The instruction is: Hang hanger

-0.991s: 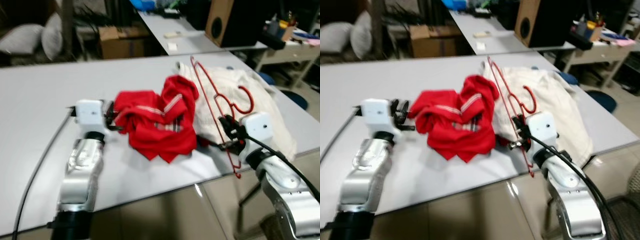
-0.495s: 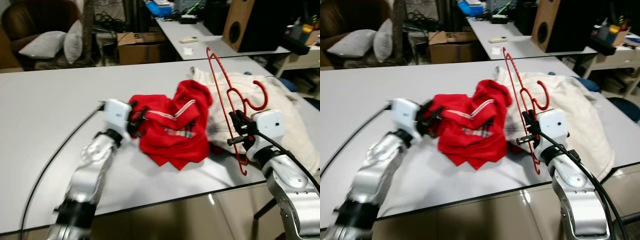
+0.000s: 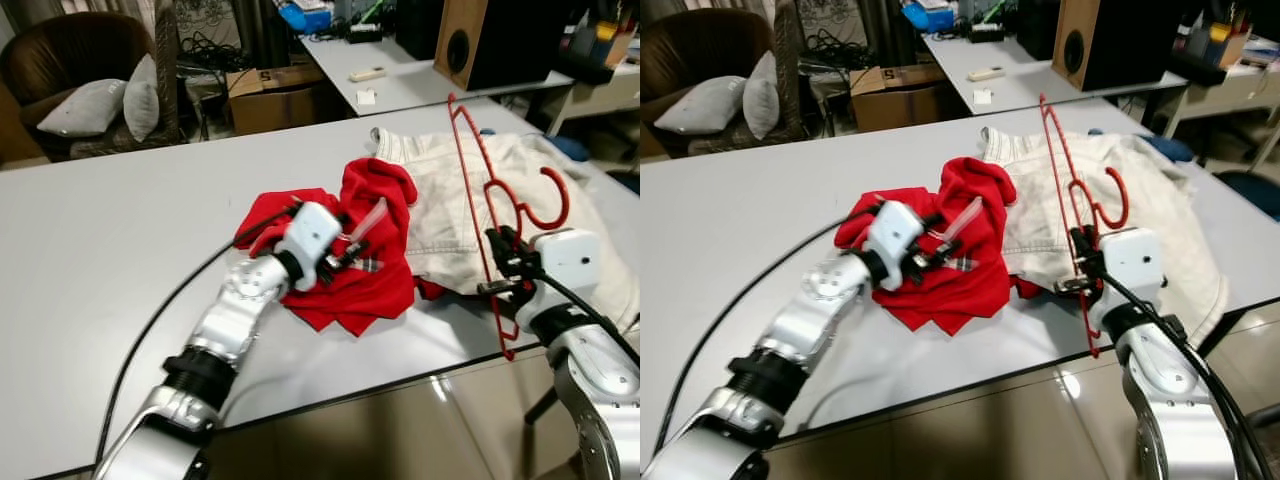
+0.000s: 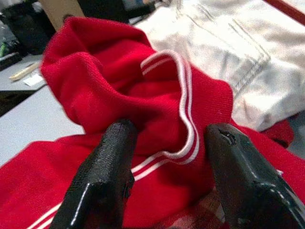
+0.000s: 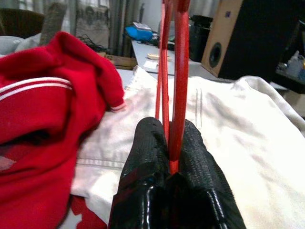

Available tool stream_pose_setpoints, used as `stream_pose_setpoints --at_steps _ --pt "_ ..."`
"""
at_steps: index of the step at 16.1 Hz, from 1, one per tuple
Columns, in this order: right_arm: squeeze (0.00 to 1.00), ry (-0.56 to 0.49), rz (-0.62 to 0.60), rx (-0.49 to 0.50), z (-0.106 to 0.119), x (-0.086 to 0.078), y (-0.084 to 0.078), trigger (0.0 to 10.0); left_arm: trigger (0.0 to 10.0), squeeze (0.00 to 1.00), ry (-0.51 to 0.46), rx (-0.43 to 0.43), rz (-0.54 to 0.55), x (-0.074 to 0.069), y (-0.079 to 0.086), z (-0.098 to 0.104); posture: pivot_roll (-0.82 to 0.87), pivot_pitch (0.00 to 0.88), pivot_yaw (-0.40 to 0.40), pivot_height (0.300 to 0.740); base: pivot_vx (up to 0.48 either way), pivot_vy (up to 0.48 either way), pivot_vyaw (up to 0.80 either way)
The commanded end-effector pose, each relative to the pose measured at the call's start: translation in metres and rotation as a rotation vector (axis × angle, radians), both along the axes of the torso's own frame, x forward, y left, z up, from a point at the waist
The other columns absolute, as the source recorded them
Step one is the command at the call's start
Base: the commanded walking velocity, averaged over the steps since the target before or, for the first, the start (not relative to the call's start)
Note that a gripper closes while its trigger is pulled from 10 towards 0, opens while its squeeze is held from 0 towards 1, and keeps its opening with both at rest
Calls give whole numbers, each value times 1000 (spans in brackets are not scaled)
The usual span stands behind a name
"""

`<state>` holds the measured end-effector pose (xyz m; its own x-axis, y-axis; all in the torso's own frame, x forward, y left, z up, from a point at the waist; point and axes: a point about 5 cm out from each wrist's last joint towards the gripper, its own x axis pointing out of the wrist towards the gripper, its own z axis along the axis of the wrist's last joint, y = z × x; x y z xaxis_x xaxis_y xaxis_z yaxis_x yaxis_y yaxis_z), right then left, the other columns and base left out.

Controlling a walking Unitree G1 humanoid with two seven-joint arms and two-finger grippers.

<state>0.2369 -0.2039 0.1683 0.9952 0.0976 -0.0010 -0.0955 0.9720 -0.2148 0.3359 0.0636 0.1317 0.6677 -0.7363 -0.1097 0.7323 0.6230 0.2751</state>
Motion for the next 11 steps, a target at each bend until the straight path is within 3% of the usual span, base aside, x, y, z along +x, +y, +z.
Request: stream_pose_setpoints --at_steps 1,4,6,9,10,11 --pt "0 -17 -27 0 4 -4 -4 10000 10000 0 -25 53 34 7 2 -1 -164 0 121 740 0 0 0" --pt "0 -19 -39 5 4 -9 -3 10000 10000 0 -108 99 264 22 17 3 -174 0 130 740 0 0 0" --pt "0 -18 -40 8 4 -10 -3 10000 10000 0 -95 76 241 18 17 0 -171 0 124 740 0 0 0" --pt "0 -20 -27 10 4 -6 0 10000 10000 0 -85 111 204 15 15 -11 -164 0 115 740 0 0 0" --pt "0 -22 -18 9 5 -4 1 10000 0 0 -81 129 204 16 16 -13 -159 0 109 740 0 0 0" --pt "0 -23 -15 7 5 -3 1 10000 0 0 -83 126 201 16 17 -12 -159 0 109 740 0 0 0"
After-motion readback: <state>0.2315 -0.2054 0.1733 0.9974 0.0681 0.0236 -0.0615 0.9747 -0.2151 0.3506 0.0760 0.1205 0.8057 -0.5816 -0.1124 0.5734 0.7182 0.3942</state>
